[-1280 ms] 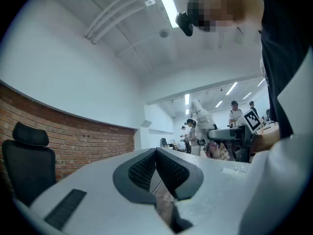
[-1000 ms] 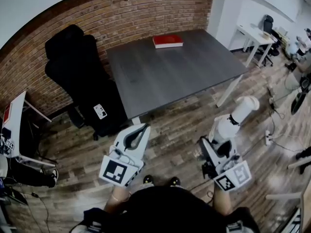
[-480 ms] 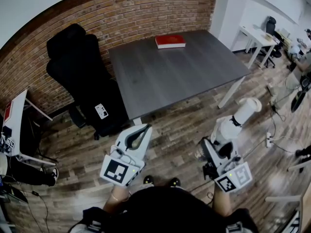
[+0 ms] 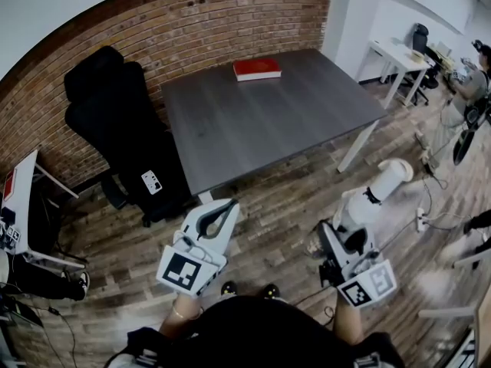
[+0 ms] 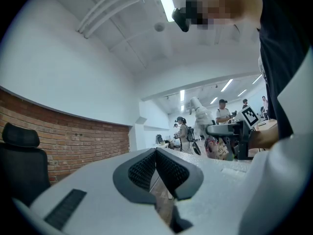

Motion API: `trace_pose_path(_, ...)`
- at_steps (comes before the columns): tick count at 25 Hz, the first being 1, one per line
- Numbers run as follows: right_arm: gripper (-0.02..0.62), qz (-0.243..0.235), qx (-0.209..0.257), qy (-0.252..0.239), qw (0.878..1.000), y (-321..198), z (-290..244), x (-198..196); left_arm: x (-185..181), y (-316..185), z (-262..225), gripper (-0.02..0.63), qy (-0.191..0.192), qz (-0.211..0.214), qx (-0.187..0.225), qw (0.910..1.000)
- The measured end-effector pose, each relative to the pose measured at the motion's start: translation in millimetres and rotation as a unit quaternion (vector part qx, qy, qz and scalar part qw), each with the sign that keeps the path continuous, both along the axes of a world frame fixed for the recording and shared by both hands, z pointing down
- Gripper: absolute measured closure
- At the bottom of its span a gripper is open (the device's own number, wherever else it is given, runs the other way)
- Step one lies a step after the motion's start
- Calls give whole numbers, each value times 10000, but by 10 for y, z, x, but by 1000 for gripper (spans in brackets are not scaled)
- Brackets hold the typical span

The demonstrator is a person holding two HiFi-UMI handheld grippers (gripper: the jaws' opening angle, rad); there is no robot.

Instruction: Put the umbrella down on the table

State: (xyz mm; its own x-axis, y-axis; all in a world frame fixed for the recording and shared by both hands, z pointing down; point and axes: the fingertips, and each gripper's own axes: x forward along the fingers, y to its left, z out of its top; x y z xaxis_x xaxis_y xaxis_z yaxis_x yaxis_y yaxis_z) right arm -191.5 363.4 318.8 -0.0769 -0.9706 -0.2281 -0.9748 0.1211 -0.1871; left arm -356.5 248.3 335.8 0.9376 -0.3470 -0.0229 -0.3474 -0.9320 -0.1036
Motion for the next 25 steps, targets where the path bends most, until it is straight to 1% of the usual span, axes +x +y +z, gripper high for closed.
trace_pose_path(7,305,-53,176,79,9998,164,-149,297,383,185,-42,603,-7,83,63,9999)
trace_pose_path(15,305,14,242,90,9997,417,-148,692,789,386,-45,603,-39,89,139,9999)
trace_pose_path(21,305,98,238,-56,9997,601,-52,909,966,534,-12,603,-100,131,103,9998)
trace_pose_path(25,305,215,188,-181,9994,657,82,1041,1041,474,-21,603,-131,126,145,9997)
